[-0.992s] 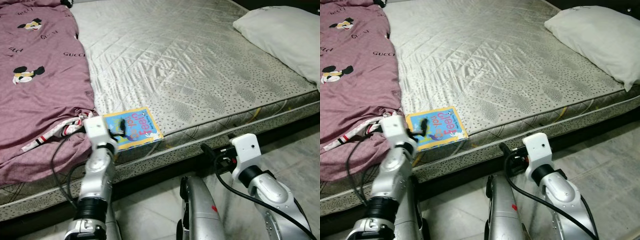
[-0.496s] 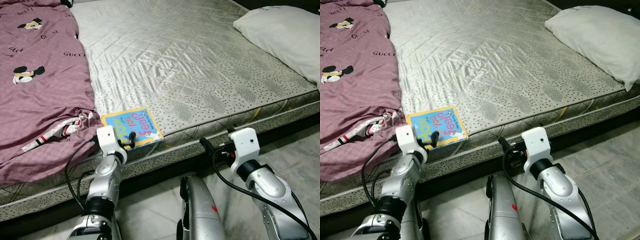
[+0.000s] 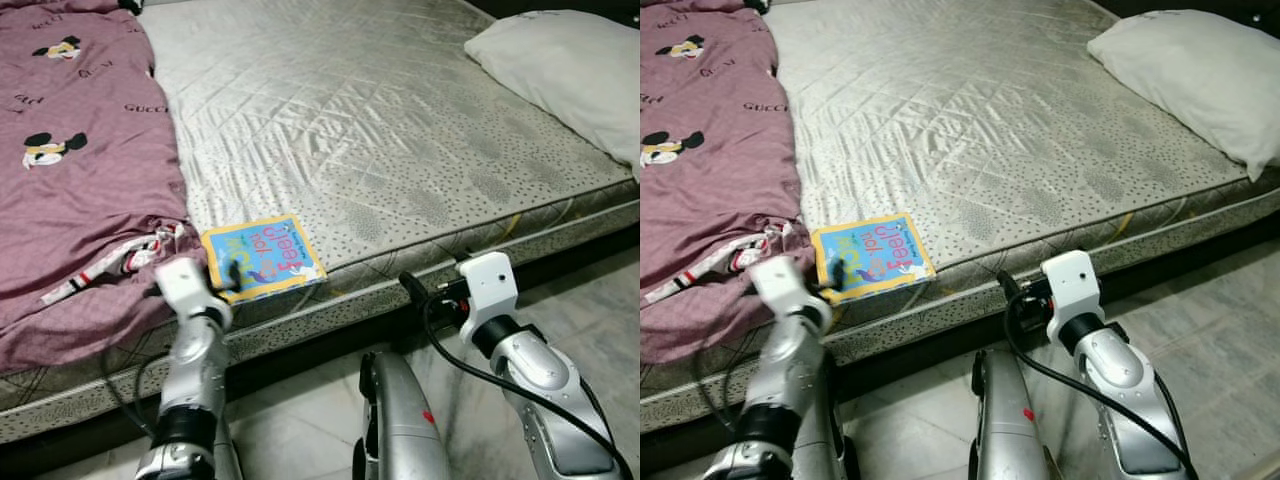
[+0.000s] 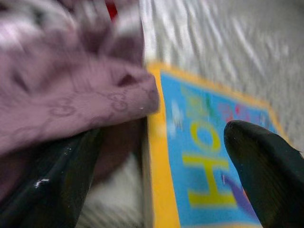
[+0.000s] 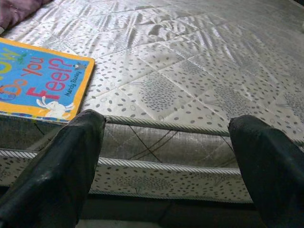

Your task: Clean up the room

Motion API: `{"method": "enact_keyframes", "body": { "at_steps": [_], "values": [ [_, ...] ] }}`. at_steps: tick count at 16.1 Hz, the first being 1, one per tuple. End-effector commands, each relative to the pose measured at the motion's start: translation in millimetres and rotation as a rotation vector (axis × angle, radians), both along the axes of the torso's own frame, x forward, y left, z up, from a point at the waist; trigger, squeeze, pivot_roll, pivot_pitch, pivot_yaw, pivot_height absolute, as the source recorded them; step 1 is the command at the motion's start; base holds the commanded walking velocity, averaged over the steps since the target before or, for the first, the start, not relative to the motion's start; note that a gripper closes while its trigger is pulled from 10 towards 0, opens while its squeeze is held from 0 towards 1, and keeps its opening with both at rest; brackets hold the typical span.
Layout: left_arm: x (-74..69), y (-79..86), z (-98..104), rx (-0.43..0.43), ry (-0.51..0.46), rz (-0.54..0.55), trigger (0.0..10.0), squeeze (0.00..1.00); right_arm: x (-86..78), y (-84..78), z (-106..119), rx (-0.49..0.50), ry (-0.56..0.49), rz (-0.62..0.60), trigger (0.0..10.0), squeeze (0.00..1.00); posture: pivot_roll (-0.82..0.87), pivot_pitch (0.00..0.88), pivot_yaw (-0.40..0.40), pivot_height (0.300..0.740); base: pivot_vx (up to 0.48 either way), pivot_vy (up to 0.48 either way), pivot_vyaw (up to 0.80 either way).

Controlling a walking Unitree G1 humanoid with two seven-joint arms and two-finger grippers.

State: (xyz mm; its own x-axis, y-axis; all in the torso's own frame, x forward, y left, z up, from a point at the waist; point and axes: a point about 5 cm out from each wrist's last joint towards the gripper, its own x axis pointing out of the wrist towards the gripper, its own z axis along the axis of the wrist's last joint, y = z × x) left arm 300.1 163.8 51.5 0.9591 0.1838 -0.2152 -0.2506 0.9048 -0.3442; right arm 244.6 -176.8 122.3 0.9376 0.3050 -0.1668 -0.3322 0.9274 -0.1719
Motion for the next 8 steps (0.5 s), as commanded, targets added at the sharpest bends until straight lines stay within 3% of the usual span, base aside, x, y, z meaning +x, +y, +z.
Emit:
{"method": "enact_keyframes", "body": {
  "at_steps": [1, 4, 8],
  "values": [
    [0.1, 5.4, 6, 0.008, -0.025, 0.032, 10.0, 0.00, 1.0, 1.0, -1, -0.007, 0.001, 0.010, 10.0, 0.00, -0.22, 0.060, -0.030, 0.533, 0.000, 0.000, 0.00],
    [-5.3, 9.1, -5, 0.010, 0.047, 0.060, 10.0, 0.00, 3.2, 2.8, -1, -0.005, -0.003, 0.015, 10.0, 0.00, -0.22, 0.053, -0.030, 0.533, 0.000, 0.000, 0.00],
    [-1.9, 9.5, -27, -0.066, 0.201, 0.043, 10.0, 0.00, 4.4, 0.6, 1, -0.017, -0.015, 0.010, 10.0, 0.00, -0.23, 0.047, -0.027, 0.533, 0.000, 0.000, 0.00]
  ]
}}
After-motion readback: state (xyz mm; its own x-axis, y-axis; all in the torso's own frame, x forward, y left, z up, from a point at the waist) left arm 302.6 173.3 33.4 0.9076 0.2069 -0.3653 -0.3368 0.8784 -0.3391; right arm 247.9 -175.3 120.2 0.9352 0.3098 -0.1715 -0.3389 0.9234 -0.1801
